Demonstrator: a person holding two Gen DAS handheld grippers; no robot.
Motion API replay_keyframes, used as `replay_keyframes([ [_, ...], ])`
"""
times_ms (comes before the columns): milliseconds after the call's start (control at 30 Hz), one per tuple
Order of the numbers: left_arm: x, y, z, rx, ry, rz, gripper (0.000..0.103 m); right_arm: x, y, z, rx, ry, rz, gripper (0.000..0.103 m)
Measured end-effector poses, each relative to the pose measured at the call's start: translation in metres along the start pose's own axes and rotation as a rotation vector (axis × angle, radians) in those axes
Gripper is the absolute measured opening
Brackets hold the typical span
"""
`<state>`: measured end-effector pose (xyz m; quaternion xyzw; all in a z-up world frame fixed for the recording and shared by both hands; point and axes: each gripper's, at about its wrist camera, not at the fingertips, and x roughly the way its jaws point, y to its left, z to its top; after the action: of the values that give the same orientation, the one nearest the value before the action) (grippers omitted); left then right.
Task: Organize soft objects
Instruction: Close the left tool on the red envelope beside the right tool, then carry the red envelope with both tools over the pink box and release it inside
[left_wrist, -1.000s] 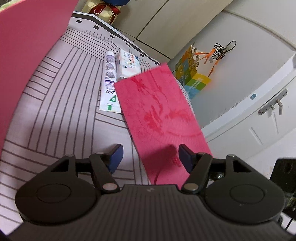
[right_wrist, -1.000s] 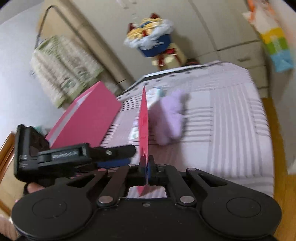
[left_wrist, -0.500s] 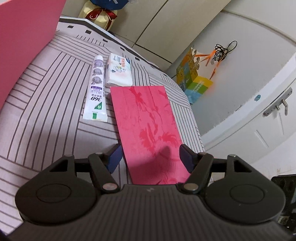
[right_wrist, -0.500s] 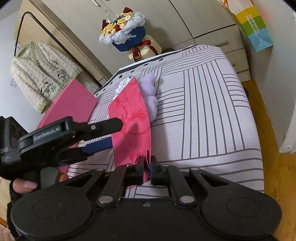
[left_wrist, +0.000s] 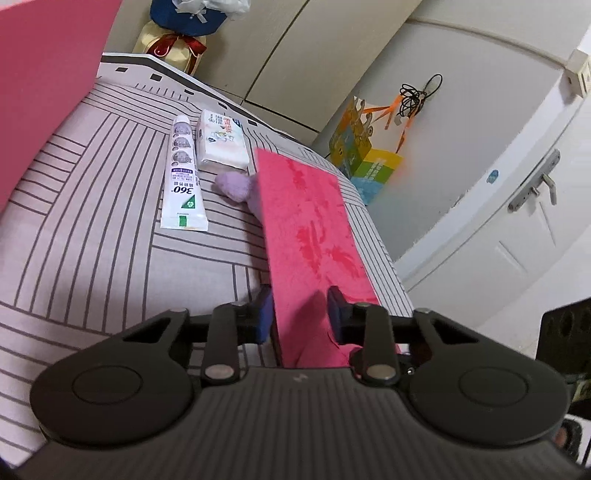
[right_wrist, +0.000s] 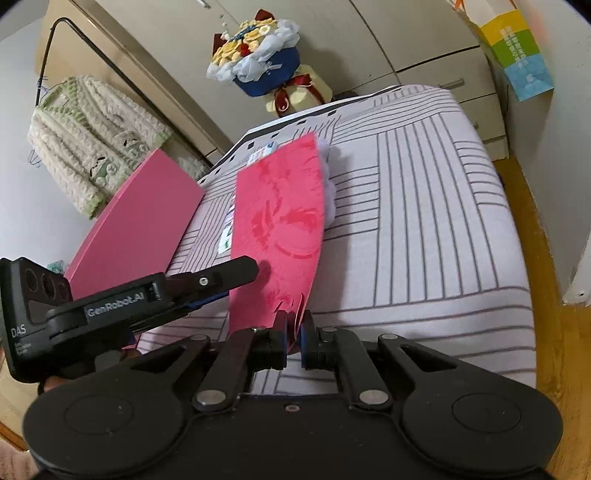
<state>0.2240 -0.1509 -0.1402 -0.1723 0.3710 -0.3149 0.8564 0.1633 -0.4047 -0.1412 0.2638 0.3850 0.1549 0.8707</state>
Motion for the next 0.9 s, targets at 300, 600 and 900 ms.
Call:
replay_keyframes([
  [300,-0.022,-0.005,-0.005,0.033,0.029,0.058,0.023,-0.006,0.023,-0.007,-0.023,0.021,-0.014,0.010],
  [600,-0.063,-0.022,-0.004,0.147,0.115,0.115,0.023,-0.023,0.067,-0.017,-0.094,0.067,-0.052,0.010],
  [900,-0.122,-0.021,-0.001,0.139,0.147,0.077,0.023,-0.054,0.121,-0.024,-0.220,0.081,-0.060,0.010],
])
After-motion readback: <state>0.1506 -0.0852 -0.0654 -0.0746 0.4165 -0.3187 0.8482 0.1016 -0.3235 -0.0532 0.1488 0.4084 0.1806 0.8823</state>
